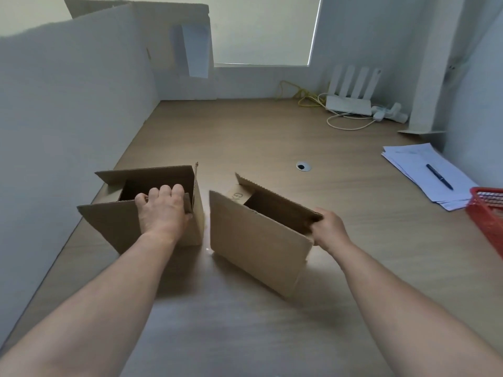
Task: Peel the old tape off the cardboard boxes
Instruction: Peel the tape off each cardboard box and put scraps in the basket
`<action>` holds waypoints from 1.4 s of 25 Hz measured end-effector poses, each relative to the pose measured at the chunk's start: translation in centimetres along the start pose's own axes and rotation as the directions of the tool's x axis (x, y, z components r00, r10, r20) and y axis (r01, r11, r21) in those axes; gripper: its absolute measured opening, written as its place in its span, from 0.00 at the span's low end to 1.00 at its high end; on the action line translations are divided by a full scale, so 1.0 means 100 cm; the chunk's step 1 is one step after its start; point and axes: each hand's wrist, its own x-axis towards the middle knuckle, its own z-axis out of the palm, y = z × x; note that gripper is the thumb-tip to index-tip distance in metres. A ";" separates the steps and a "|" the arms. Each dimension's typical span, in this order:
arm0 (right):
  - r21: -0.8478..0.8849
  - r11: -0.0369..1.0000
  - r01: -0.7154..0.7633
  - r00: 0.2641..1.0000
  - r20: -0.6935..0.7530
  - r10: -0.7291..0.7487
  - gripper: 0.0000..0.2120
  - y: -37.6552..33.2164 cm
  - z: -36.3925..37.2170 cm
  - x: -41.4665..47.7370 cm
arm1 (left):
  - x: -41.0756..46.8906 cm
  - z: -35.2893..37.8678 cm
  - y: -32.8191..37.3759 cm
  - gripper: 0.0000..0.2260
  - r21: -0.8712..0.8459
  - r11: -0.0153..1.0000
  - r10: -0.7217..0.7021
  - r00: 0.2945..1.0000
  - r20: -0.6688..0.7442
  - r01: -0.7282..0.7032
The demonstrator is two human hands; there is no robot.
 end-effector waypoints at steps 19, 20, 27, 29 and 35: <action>-0.497 0.864 -0.077 0.997 -0.009 0.083 0.13 0.021 -0.057 -0.024 | -0.028 -0.052 0.112 0.39 -0.412 0.868 0.052 0.776 0.628 0.275; -0.498 0.866 -0.052 0.998 -0.004 0.057 0.12 0.020 -0.060 -0.021 | -0.031 -0.057 0.115 0.36 -0.273 0.940 0.040 0.729 0.683 0.205; -0.659 0.749 0.069 0.998 0.037 -0.059 0.24 -0.004 -0.053 -0.007 | -0.063 -0.055 0.135 0.27 -0.085 0.983 -0.061 0.727 0.684 0.162; -0.718 0.689 0.098 0.995 0.091 -0.048 0.37 -0.005 -0.045 -0.013 | -0.074 -0.050 0.138 0.34 -0.045 0.986 -0.103 0.800 0.592 0.160; -0.764 0.632 0.129 0.992 0.094 -0.089 0.23 -0.008 -0.047 -0.022 | -0.081 -0.042 0.118 0.19 -0.369 0.883 -0.047 0.837 0.546 0.290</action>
